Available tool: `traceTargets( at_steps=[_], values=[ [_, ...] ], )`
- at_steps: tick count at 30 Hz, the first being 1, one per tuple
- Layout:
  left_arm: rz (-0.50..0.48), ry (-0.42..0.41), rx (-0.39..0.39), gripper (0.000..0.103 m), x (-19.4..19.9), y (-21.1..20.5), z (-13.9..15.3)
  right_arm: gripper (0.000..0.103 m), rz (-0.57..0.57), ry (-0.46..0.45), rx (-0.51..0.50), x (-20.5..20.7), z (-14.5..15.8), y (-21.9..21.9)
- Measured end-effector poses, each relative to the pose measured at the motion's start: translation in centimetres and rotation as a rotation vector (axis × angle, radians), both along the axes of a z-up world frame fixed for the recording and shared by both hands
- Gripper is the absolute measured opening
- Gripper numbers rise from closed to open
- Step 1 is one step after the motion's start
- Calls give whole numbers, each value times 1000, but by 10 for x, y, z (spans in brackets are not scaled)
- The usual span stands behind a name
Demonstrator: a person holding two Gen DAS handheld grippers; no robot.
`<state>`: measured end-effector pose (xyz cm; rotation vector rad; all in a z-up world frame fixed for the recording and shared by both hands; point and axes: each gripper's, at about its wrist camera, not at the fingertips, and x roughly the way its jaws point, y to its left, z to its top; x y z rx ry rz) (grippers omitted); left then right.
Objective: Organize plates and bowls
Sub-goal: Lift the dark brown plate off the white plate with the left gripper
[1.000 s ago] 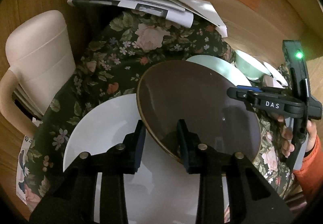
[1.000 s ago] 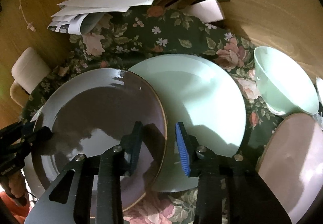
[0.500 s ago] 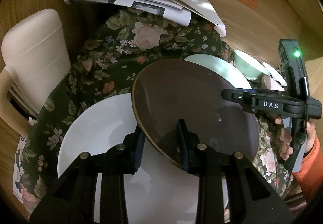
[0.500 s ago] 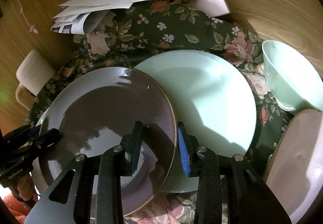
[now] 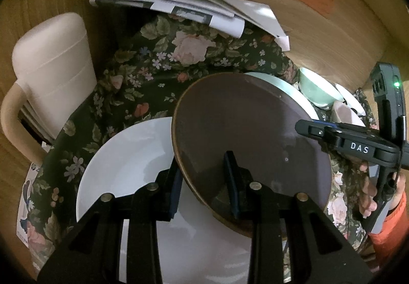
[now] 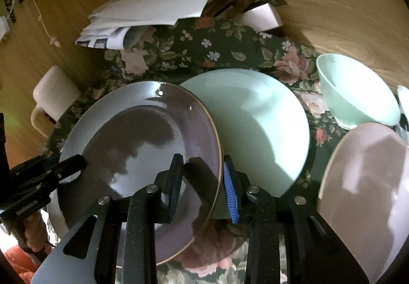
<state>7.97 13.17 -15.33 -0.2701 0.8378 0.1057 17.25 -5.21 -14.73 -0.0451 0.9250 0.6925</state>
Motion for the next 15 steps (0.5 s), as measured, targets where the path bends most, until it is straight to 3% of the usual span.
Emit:
traceTargets(
  at_steps=[15],
  values=[
    [-44, -56, 11, 31, -22, -33, 20, 28, -72, -59, 40, -46, 22, -41]
  ],
)
